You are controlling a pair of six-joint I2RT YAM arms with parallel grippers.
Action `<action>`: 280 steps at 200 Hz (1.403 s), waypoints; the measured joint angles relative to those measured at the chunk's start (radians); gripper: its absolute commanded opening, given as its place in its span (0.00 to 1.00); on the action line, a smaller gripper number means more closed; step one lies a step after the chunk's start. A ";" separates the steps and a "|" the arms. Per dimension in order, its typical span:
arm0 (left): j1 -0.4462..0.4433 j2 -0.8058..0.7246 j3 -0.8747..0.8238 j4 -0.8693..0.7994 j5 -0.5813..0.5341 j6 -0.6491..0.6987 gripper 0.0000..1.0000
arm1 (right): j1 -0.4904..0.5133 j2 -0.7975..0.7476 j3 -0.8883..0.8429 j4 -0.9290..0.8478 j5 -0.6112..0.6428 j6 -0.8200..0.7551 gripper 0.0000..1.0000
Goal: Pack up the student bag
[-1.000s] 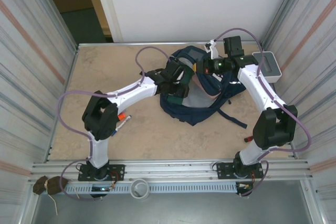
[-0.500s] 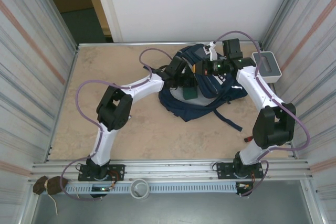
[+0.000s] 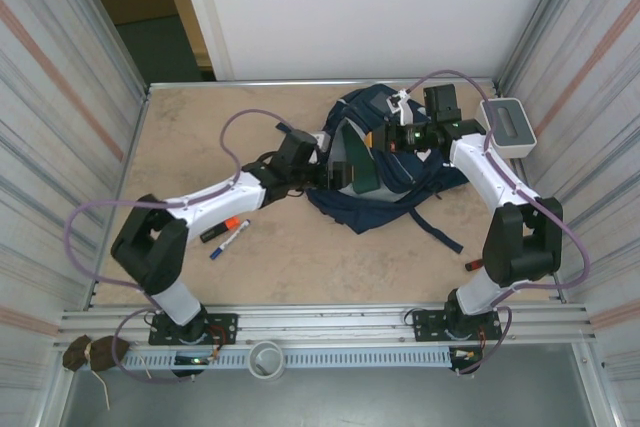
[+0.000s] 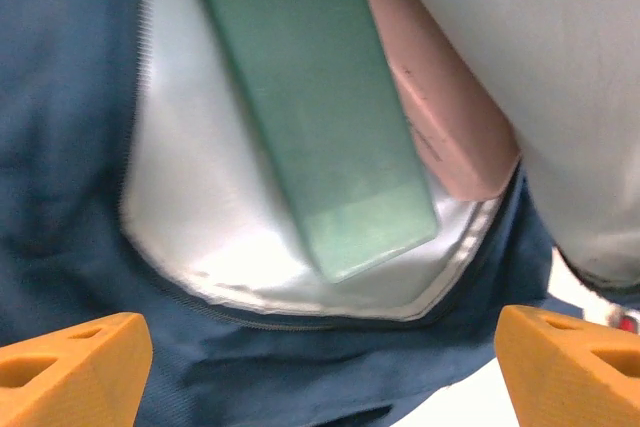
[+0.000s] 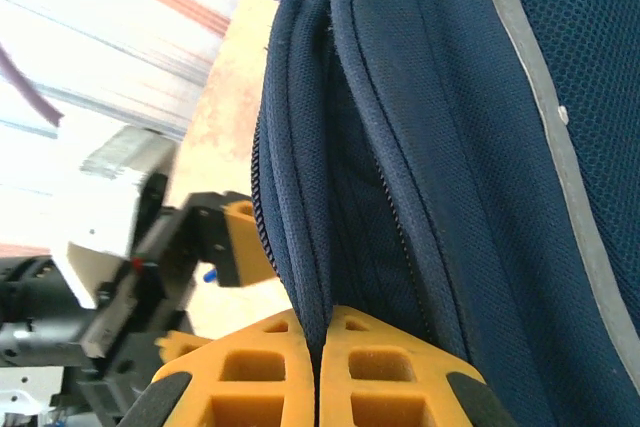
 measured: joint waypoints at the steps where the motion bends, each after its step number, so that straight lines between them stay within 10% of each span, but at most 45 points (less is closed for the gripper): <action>1: 0.001 -0.001 0.000 -0.002 0.000 0.000 0.90 | 0.000 0.000 -0.002 0.001 0.000 0.000 0.00; 42: 0.079 0.103 0.033 -0.053 -0.030 0.026 0.80 | 0.000 -0.010 -0.027 0.008 0.002 0.000 0.00; 132: 0.049 0.119 -0.086 0.081 0.093 0.003 0.07 | 0.078 0.057 0.006 -0.034 0.072 -0.001 0.18; 190: 0.034 -0.011 -0.270 0.213 0.158 -0.052 0.00 | 0.084 -0.018 -0.089 -0.079 0.133 -0.047 0.61; 230: 0.019 -0.057 -0.321 0.220 0.139 -0.074 0.00 | -0.110 -0.152 -0.244 -0.049 0.290 0.000 0.64; 280: -0.077 -0.115 -0.364 0.225 0.053 -0.111 0.00 | -0.181 0.060 -0.224 0.074 0.428 0.103 0.62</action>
